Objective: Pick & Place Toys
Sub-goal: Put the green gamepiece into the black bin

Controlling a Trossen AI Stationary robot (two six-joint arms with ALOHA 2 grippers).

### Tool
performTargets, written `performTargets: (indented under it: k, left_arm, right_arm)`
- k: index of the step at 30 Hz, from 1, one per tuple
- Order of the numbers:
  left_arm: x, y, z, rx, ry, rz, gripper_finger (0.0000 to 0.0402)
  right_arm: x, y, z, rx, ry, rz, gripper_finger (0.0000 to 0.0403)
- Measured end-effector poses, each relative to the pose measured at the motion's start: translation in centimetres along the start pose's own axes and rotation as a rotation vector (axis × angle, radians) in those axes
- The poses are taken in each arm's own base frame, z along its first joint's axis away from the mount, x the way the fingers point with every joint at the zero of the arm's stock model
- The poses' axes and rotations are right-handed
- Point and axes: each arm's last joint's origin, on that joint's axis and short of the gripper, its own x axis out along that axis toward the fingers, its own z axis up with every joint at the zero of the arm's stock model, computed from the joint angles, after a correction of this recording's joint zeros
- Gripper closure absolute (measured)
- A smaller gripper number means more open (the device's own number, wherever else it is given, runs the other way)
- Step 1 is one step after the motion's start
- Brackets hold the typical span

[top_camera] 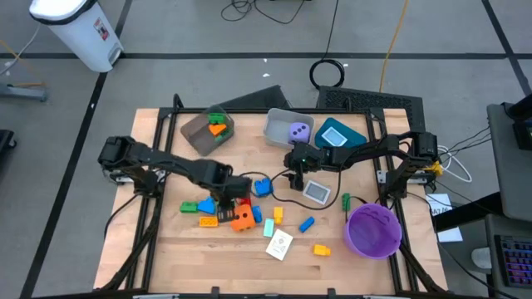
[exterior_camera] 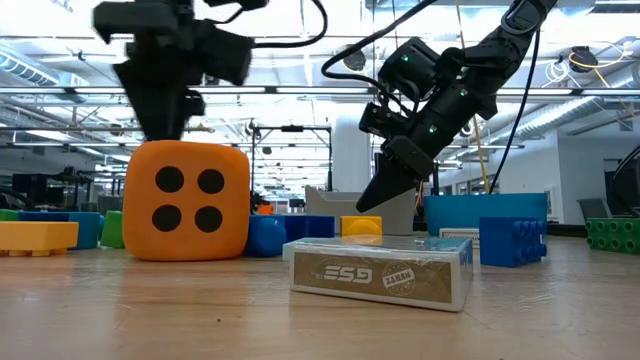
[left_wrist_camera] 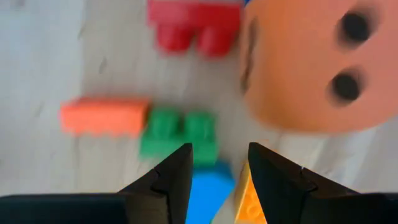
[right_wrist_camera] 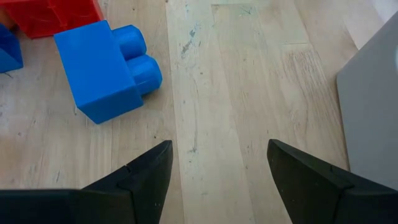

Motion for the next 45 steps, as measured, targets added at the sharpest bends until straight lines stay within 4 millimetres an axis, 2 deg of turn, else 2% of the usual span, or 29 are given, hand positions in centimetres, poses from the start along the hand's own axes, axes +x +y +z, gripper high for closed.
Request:
performTargets:
  k: [5, 8, 11, 14, 18, 22, 27, 33, 45]
  left_arm:
    - [0.0, -1.5, -2.6, -0.092, 0.106, 0.192, 0.024]
    - [-0.1, -2.4, -3.8, -0.173, 0.111, 0.298, 0.0241]
    - [0.2, -3.4, -5.1, -0.201, 0.094, 0.316, 0.0241]
    - [0.1, -3.7, -7.2, -0.245, 0.072, 0.305, 0.024]
    - [0.0, -3.0, -10.4, -0.305, 0.062, 0.281, 0.024]
    - [-0.1, -2.1, -13.3, -0.241, -0.004, 0.21, 0.0241]
    - [1.8, -0.8, -15.5, -0.152, -0.035, 0.143, 0.0241]
    - [3.9, 0.4, -16.6, -0.114, 0.023, 0.145, 0.024]
    - [4.0, 0.9, -15.7, -0.108, 0.003, 0.114, 0.0239]
  right_arm:
    - [0.0, 0.0, 0.0, 0.0, 0.0, 0.0, 0.0149]
    - [0.0, 0.0, 0.0, 0.0, 0.0, 0.0, 0.0149]
    - [0.0, 0.0, 0.0, 0.0, 0.0, 0.0, 0.0149]
    - [0.0, 0.0, 0.0, 0.0, 0.0, 0.0, 0.0149]
    - [0.0, 0.0, 0.0, 0.0, 0.0, 0.0, 0.0149]
    - [0.0, 0.0, 0.0, 0.0, 0.0, 0.0, 0.0149]
    - [0.0, 0.0, 0.0, 0.001, 0.0, 0.0, 0.0149]
    - [0.0, 0.0, 0.0, 0.0, -0.005, 0.0, 0.0149]
    - [0.0, 0.0, 0.1, 0.0, -0.008, -0.001, 0.0149]
